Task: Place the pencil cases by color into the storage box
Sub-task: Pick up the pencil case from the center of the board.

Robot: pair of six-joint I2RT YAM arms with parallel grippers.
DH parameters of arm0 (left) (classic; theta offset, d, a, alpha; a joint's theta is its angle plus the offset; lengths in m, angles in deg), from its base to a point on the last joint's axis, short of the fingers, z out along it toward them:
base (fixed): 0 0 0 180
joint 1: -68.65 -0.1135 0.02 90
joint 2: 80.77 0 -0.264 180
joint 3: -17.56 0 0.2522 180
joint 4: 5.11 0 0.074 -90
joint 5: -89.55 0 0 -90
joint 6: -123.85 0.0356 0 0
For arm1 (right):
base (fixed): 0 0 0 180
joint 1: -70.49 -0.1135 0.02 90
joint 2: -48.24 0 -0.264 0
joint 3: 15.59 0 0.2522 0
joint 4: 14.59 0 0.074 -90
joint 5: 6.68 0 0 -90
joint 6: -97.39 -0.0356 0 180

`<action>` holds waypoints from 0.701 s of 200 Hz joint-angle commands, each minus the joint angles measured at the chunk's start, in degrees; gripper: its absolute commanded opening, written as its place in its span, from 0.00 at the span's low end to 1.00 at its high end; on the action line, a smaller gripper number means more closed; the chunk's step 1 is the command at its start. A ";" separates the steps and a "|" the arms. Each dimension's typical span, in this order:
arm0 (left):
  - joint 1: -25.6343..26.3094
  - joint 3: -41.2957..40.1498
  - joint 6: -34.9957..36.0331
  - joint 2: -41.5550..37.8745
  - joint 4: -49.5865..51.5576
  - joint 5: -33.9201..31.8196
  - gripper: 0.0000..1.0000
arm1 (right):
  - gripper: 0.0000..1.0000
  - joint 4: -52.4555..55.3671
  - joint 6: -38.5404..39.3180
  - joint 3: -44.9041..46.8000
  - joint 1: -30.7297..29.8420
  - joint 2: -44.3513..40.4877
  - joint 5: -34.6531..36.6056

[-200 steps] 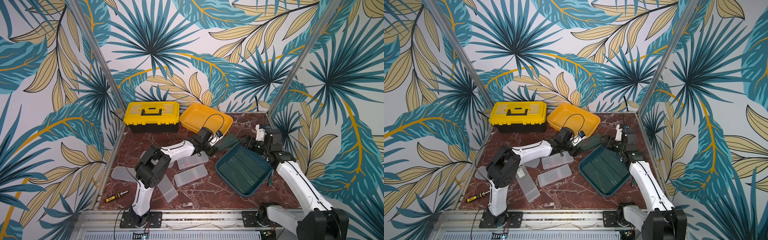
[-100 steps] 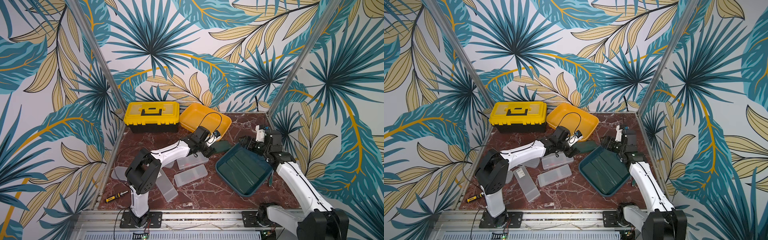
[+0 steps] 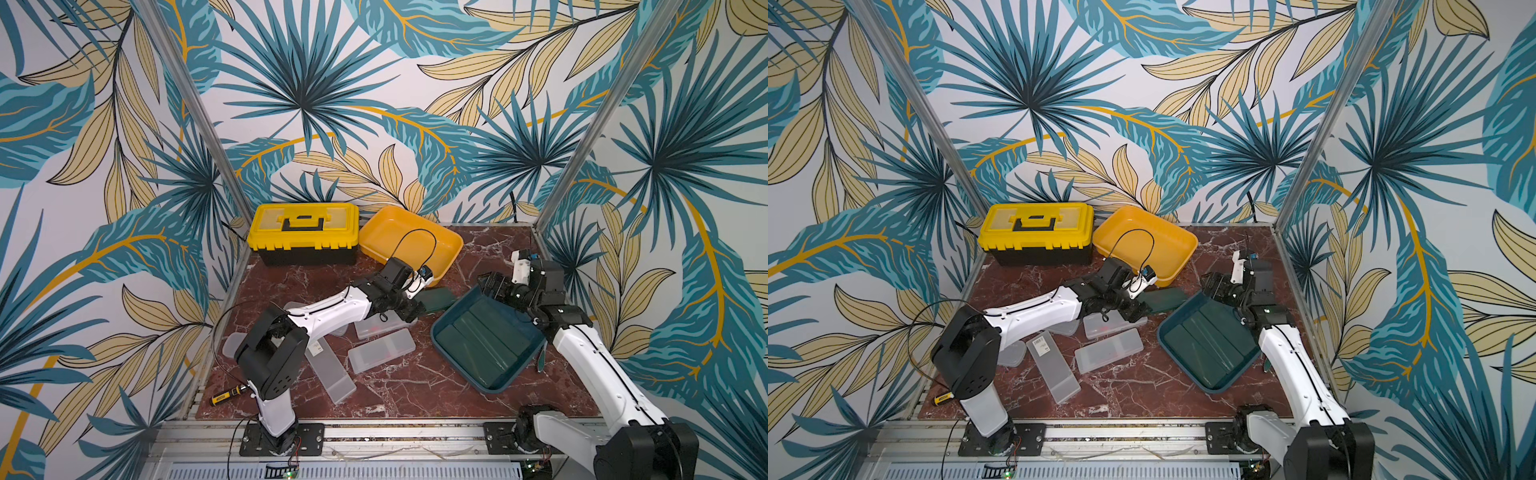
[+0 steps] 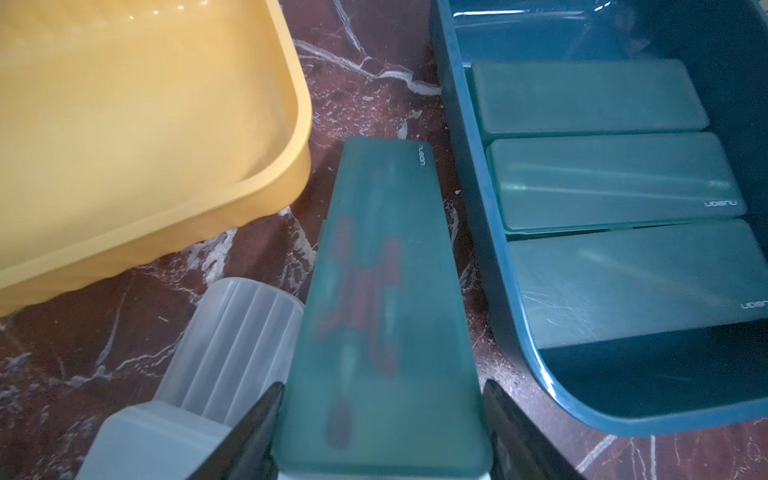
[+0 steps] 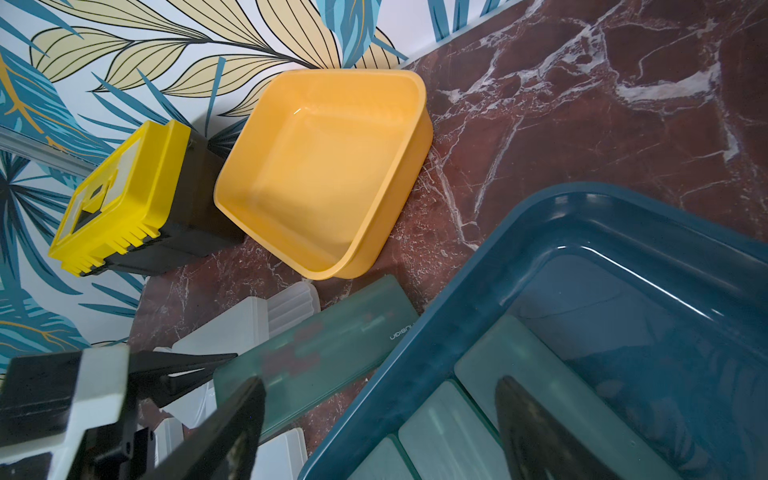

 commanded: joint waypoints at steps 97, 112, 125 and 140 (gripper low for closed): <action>1.44 -16.55 -12.89 -17.76 0.68 -11.80 0.67 | 0.87 -2.19 -0.84 1.53 -0.32 0.43 -2.88; 1.44 -19.66 -15.75 -20.35 0.68 -13.80 0.68 | 0.87 -2.61 -0.89 1.74 -0.38 0.60 -2.98; 1.44 -22.24 -18.37 -22.36 0.64 -16.48 0.68 | 0.87 -2.29 -0.57 1.80 -0.36 0.75 -2.72; 1.82 -24.81 -21.55 -24.09 0.19 -17.03 0.69 | 0.87 -1.87 -0.63 1.99 -0.39 0.90 -2.14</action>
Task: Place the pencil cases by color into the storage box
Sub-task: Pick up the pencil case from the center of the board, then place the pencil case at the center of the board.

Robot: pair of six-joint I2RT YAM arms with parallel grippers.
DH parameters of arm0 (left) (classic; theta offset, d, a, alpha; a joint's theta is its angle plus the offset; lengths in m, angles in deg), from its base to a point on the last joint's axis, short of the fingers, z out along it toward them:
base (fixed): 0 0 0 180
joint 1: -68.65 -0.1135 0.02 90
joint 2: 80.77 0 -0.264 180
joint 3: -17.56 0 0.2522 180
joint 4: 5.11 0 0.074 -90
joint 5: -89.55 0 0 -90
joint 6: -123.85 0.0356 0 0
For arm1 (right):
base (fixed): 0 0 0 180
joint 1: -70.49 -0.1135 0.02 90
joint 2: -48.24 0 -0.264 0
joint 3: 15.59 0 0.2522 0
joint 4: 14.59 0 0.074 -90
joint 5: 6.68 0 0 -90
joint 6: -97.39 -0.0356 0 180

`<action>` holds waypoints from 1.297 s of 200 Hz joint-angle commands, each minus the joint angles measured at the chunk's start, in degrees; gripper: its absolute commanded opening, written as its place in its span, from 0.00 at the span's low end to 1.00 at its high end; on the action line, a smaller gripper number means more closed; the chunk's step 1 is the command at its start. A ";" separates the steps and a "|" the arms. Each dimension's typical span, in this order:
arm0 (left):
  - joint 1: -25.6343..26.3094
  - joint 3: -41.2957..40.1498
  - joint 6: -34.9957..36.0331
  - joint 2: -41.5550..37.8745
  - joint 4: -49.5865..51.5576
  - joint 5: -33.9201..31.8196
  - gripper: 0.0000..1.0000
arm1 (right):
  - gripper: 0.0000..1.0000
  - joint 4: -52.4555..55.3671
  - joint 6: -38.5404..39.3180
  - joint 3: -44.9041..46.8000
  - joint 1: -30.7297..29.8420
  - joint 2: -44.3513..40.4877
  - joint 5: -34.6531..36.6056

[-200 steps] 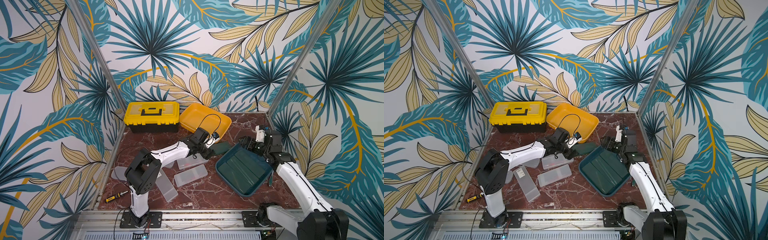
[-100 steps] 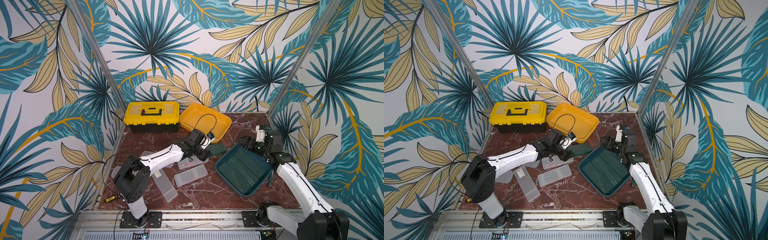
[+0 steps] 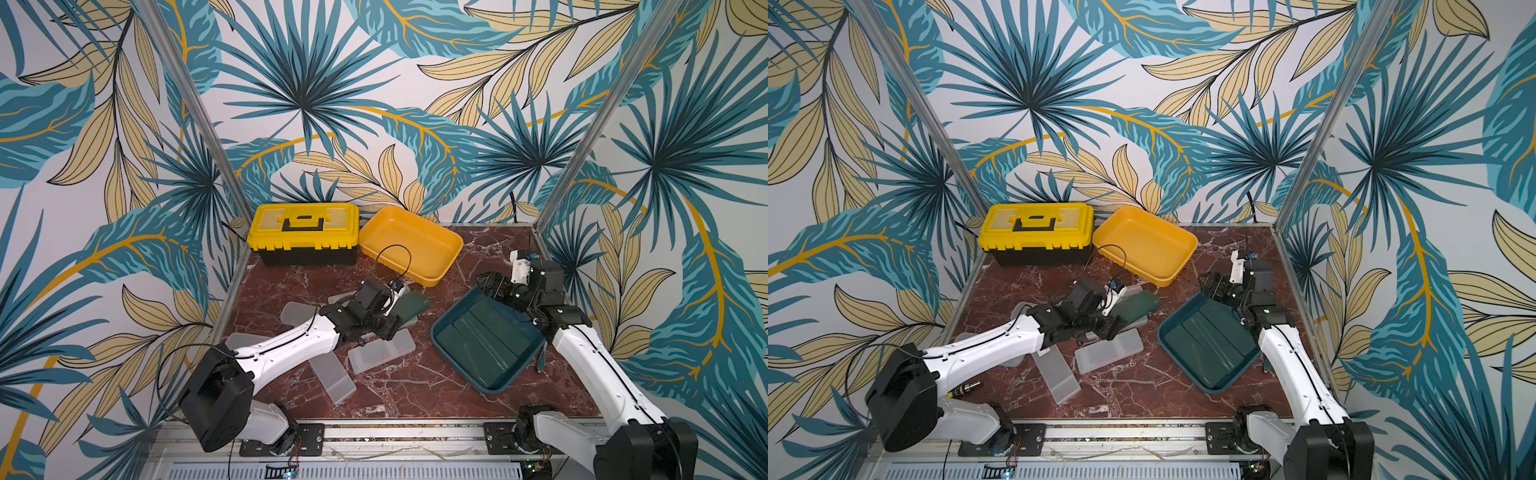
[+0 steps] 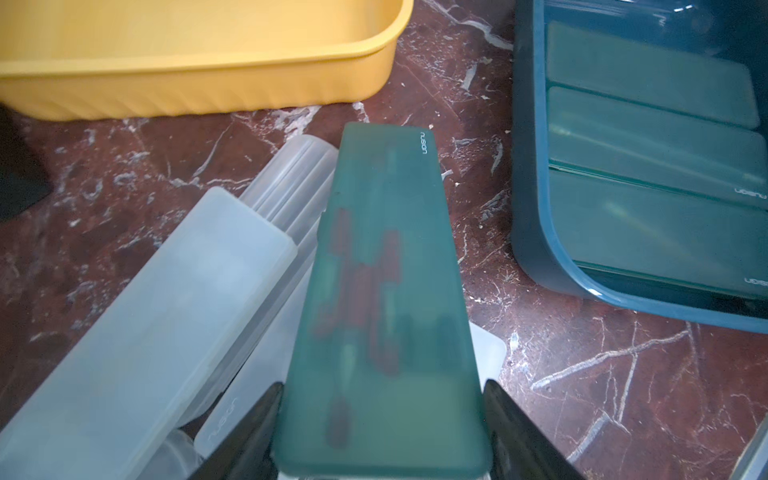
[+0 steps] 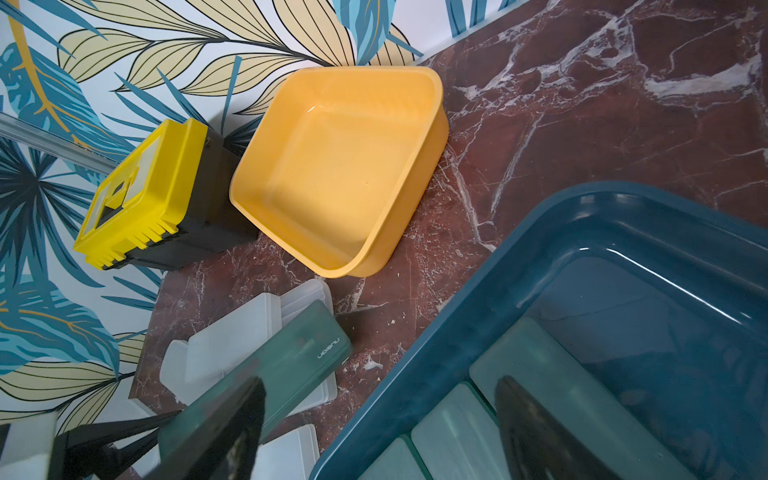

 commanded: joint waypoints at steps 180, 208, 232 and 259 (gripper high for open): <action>13.40 -14.62 -30.50 -1.05 -8.38 -15.61 0.74 | 0.87 6.40 -20.36 -0.66 -22.75 4.87 24.29; 15.98 -14.26 -29.31 -1.62 -8.40 -16.86 0.82 | 0.89 7.20 -20.51 -1.61 -25.03 6.50 24.79; 16.26 -15.89 -28.24 -8.14 -8.14 -17.82 0.91 | 0.91 9.24 -20.19 -4.90 -29.43 9.82 27.67; 16.20 -15.48 -26.61 -16.95 -1.41 -22.24 0.94 | 0.92 9.10 -22.58 -7.49 -33.41 13.84 29.73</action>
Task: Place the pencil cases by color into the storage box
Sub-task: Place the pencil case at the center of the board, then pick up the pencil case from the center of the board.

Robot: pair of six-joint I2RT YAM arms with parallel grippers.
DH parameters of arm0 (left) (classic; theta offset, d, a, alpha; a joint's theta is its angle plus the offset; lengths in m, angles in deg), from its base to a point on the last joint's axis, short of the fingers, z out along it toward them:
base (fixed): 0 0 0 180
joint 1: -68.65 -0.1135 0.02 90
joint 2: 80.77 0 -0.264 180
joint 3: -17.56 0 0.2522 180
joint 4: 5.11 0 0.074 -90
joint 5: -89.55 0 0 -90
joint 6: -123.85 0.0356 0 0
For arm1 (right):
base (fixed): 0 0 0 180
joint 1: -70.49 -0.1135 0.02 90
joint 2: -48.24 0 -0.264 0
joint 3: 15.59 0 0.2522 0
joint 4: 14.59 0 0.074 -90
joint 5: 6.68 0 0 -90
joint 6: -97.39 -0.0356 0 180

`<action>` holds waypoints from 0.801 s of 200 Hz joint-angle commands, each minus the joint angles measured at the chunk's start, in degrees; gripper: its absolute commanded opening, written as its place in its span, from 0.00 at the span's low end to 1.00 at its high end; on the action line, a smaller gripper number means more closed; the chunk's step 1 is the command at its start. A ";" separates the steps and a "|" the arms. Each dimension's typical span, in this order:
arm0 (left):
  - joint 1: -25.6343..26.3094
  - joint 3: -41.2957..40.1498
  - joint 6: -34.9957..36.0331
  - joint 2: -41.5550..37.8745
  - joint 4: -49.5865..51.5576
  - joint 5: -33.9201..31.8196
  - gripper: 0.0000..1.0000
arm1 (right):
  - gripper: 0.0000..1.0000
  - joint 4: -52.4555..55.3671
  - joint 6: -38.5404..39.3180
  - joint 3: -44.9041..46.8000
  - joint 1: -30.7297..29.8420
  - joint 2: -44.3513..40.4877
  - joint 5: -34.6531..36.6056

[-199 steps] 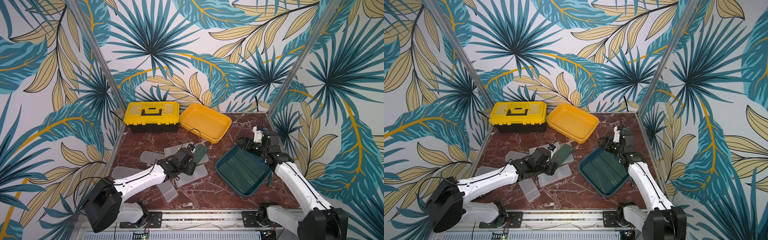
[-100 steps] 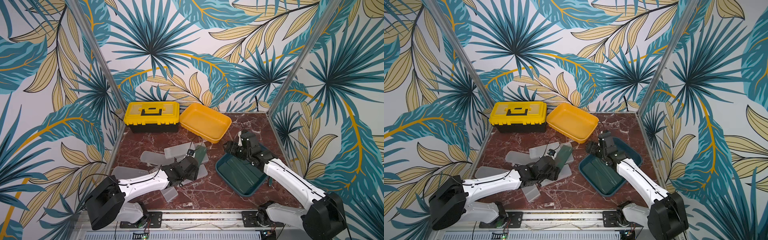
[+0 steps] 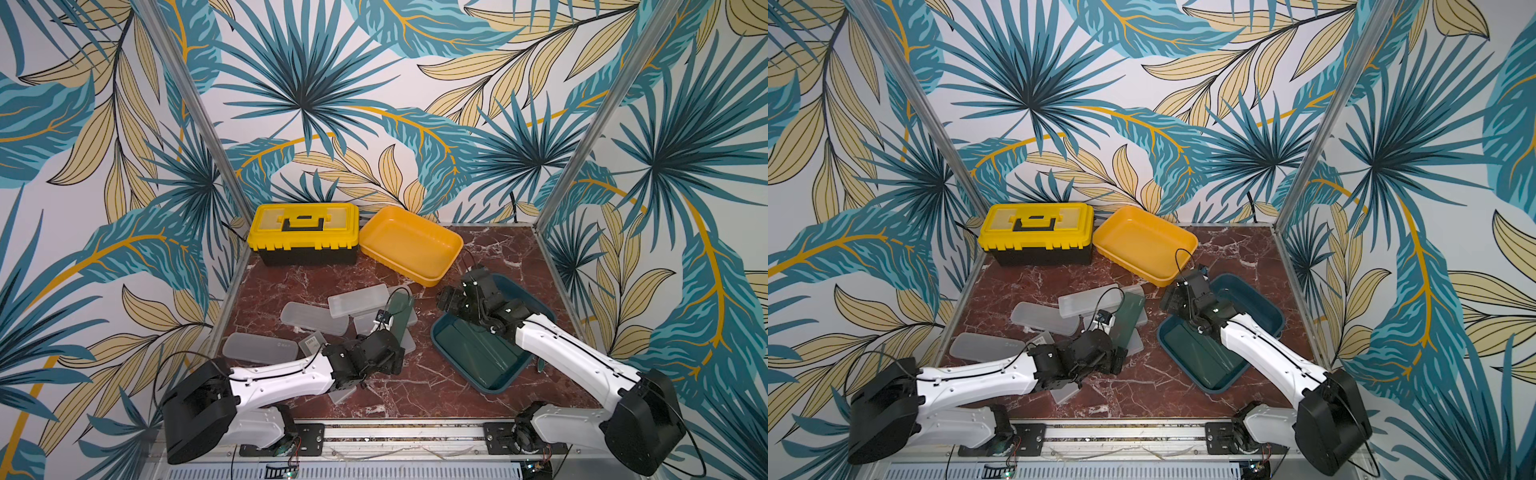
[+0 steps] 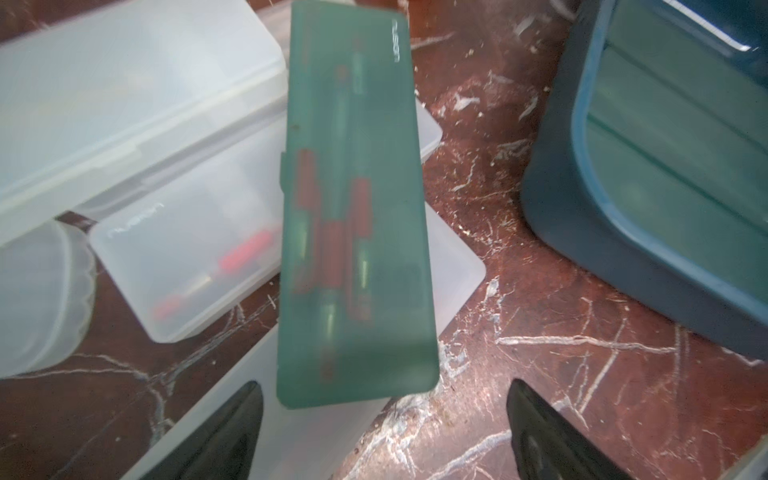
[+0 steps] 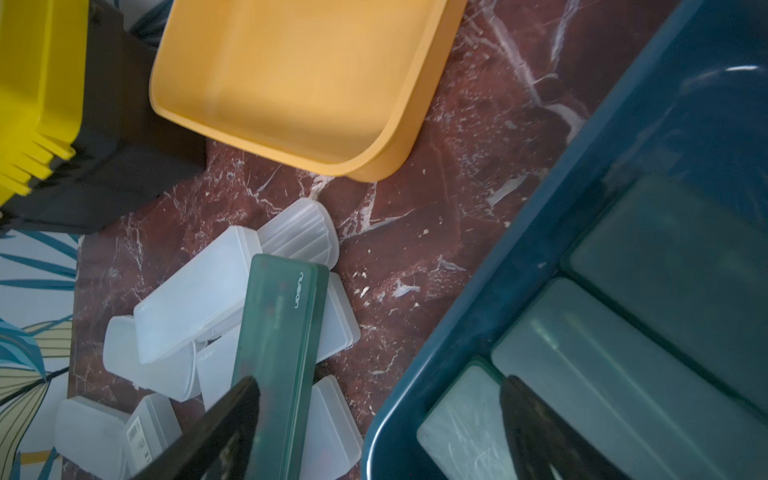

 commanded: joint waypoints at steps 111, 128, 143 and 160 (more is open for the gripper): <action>-10.55 2.92 8.10 -34.18 11.88 -10.20 1.00 | 0.96 3.87 -11.58 -18.02 -16.86 23.34 10.67; -12.56 5.42 10.46 -33.72 12.27 -8.93 1.00 | 0.97 6.15 -12.61 -20.91 -18.34 26.22 11.16; -14.11 7.38 11.98 -32.85 12.40 -7.78 1.00 | 0.97 7.86 -13.59 -22.79 -19.43 28.07 11.41; -16.02 9.06 13.05 -31.84 12.17 -6.03 1.00 | 0.97 9.75 -15.28 -24.47 -20.45 29.76 12.02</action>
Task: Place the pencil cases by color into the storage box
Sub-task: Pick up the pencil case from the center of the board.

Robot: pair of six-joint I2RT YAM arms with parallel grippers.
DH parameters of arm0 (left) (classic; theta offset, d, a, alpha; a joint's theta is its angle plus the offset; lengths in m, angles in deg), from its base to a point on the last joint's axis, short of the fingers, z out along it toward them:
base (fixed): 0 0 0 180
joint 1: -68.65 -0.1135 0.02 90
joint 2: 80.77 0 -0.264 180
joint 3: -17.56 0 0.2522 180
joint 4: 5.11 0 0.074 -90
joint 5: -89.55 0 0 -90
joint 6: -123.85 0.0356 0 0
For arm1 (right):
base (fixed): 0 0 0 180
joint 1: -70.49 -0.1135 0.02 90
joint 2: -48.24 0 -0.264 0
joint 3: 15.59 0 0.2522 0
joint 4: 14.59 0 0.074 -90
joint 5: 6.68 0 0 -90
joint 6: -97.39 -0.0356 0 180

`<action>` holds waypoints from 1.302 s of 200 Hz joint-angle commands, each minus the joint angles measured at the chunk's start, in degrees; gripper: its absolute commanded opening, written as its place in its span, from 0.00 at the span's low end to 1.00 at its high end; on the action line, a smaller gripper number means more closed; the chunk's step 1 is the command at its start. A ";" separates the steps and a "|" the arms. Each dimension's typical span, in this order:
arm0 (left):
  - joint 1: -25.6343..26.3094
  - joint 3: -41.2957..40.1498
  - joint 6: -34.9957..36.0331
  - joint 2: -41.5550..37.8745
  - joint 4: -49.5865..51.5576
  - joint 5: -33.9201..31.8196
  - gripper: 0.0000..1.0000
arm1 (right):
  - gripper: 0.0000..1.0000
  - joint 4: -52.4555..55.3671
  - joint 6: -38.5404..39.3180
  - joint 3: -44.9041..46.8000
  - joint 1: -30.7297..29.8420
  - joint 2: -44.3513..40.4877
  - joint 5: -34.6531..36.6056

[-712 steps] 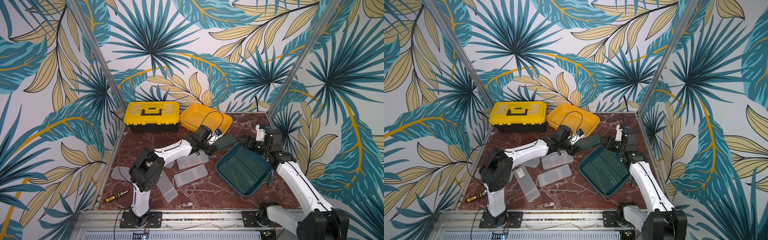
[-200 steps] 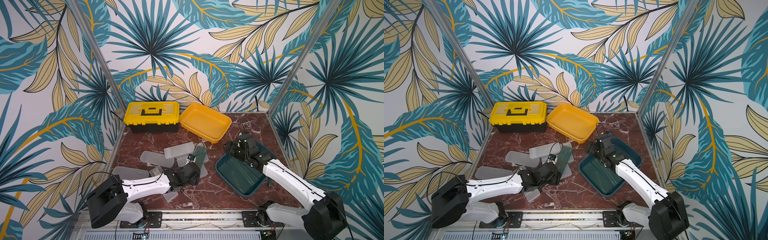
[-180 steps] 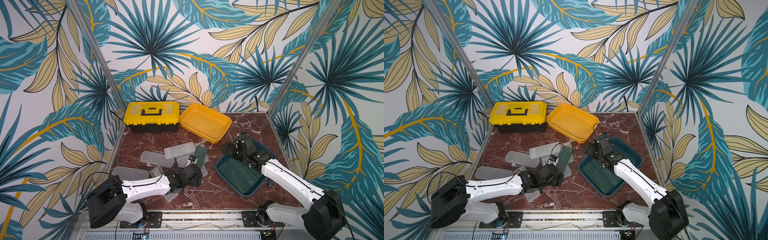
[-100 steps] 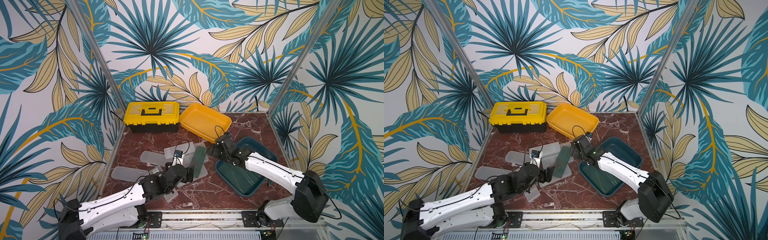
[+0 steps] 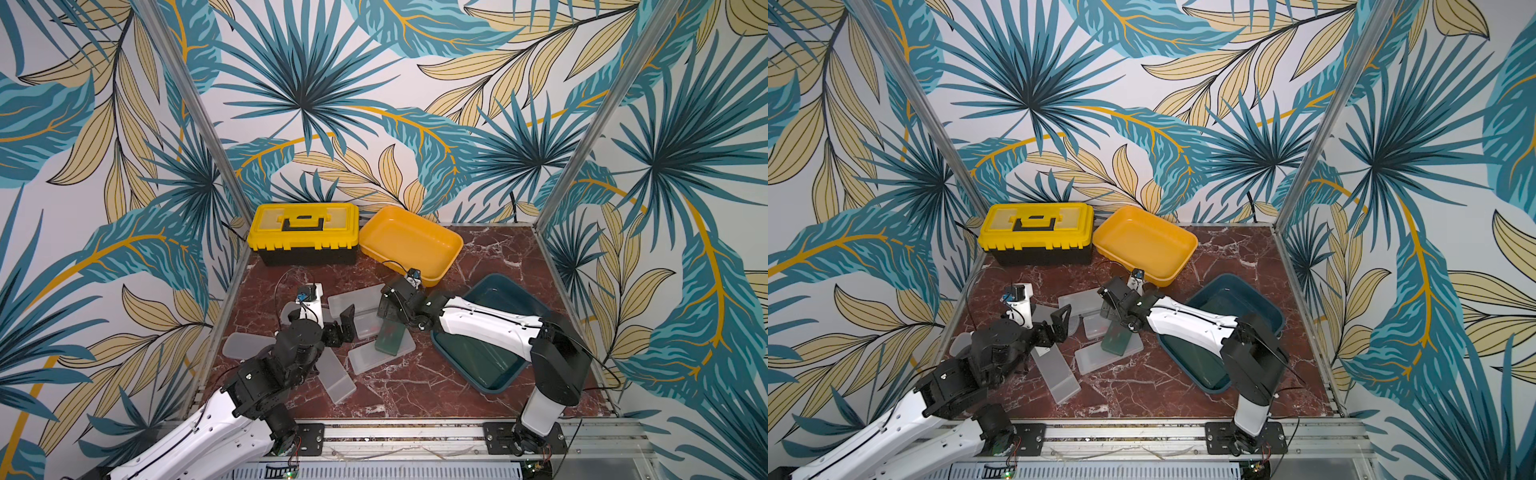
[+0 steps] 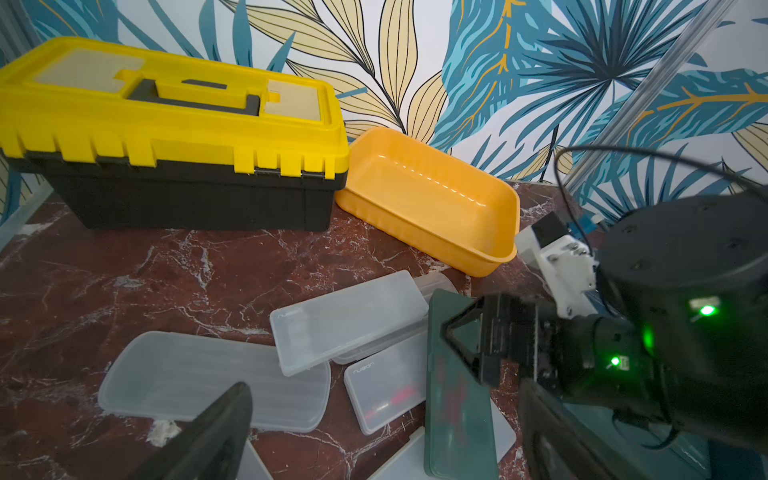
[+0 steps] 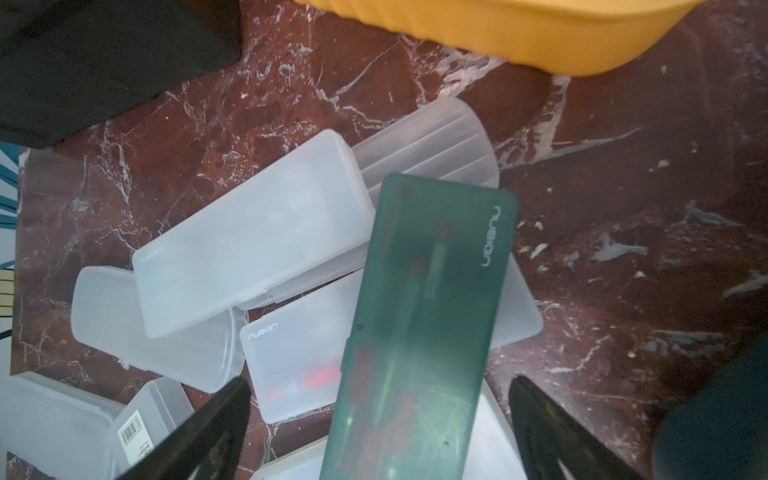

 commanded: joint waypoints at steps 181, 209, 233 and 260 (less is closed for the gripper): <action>-6.09 5.88 4.30 3.15 -3.01 13.59 0.99 | 0.95 9.14 -9.64 -2.78 -4.22 4.96 5.44; -6.09 5.44 4.16 2.98 -3.29 14.40 0.99 | 0.94 8.78 -9.65 -2.70 -3.90 5.87 4.75; -6.09 5.35 4.21 2.61 -3.56 14.88 0.99 | 0.92 8.42 -9.44 -2.85 -3.77 6.39 4.29; -6.09 5.13 3.95 2.50 -3.91 16.05 0.99 | 0.90 8.28 -9.50 -2.75 -3.26 6.59 4.01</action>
